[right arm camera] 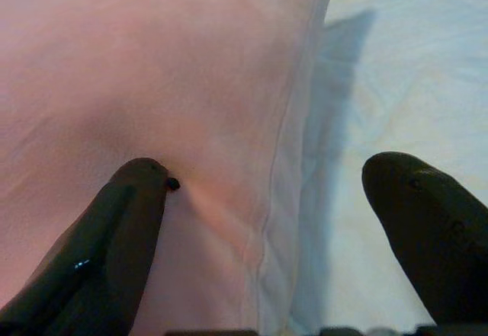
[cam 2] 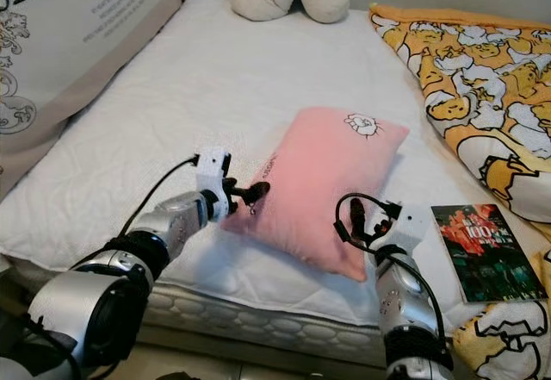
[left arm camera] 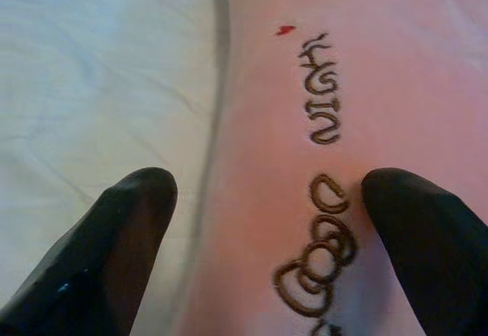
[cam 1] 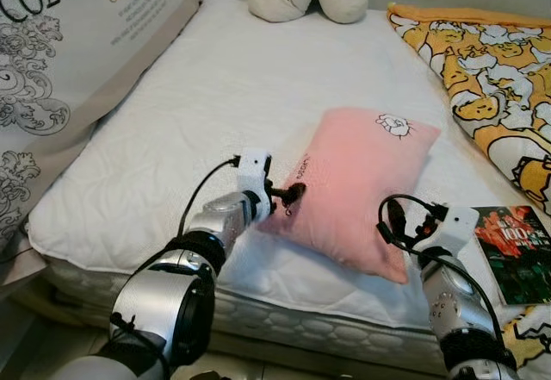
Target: Clean up the room
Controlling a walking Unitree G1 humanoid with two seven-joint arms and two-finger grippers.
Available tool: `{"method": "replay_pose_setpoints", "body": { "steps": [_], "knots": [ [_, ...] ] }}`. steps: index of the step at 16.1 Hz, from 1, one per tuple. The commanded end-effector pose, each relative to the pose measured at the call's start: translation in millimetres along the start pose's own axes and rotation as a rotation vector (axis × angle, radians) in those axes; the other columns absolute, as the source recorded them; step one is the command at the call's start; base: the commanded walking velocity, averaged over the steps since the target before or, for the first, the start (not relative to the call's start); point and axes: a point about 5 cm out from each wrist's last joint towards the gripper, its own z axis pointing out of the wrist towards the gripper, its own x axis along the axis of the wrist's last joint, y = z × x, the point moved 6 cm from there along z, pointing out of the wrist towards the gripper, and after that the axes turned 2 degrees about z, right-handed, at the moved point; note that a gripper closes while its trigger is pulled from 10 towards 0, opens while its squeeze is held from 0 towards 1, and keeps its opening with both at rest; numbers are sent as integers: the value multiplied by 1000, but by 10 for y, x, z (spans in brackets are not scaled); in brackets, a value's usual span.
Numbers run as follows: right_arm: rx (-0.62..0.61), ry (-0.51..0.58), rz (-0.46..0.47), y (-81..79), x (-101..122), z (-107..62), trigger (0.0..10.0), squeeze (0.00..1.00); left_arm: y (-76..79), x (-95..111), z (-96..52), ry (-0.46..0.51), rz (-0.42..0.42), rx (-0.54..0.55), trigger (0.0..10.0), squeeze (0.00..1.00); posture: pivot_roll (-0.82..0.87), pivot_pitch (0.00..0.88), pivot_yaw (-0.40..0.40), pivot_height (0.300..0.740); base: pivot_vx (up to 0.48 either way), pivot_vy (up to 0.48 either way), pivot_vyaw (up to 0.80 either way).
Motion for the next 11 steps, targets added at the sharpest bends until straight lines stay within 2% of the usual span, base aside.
{"method": "replay_pose_setpoints", "body": {
  "steps": [1,5,7,10,11],
  "knots": [
    [-7,44,-22,-2,89,-21,10000,1000,-13,45,-13,19,18,-9,10000,1000,-141,1,27,740,0,0,0],
    [-44,76,-22,85,141,-67,10000,1000,-143,-41,-67,12,-49,18,10000,1000,-141,0,23,740,0,0,0],
    [-59,81,3,112,160,-65,10000,1000,-150,-42,-72,15,-66,16,10000,1000,-146,0,21,740,0,0,0],
    [-45,49,32,33,107,-37,10000,1000,-77,-79,-48,-2,-113,-9,10000,1000,-149,0,21,740,0,0,0],
    [-42,29,75,8,65,-9,10000,0,-64,-92,-39,-6,-122,-3,10000,0,-150,0,23,740,0,0,0]
  ]
}}
